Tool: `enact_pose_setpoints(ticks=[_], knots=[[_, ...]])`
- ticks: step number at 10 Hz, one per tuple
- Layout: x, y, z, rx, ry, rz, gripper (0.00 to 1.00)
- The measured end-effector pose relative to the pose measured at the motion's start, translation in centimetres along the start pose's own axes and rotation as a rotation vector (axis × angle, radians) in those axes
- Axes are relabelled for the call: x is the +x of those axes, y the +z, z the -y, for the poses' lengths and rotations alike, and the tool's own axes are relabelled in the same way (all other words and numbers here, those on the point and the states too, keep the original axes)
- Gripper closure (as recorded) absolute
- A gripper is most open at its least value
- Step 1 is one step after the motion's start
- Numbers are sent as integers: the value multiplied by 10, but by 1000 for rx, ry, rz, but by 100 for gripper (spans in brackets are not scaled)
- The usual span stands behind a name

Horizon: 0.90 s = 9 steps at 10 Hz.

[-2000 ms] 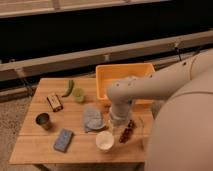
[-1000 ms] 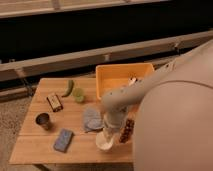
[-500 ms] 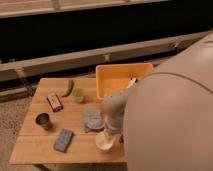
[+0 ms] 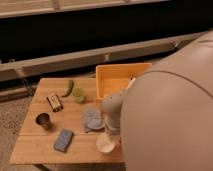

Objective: Stack cups into tray

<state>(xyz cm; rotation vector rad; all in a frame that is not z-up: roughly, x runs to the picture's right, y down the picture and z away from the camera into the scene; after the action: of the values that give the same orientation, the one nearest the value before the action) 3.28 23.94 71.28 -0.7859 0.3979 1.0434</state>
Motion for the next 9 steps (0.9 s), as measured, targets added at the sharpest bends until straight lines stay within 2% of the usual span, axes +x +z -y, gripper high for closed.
enact_pose_setpoints(ticks=[1,3,7,9], knots=[[1,-4,0,-4,-1,-1,100],[0,-28,-2,-8,-7,9,100],[-19,-121,6,13,-18,71,100],[-46,-161,17,37,-26,119,100]])
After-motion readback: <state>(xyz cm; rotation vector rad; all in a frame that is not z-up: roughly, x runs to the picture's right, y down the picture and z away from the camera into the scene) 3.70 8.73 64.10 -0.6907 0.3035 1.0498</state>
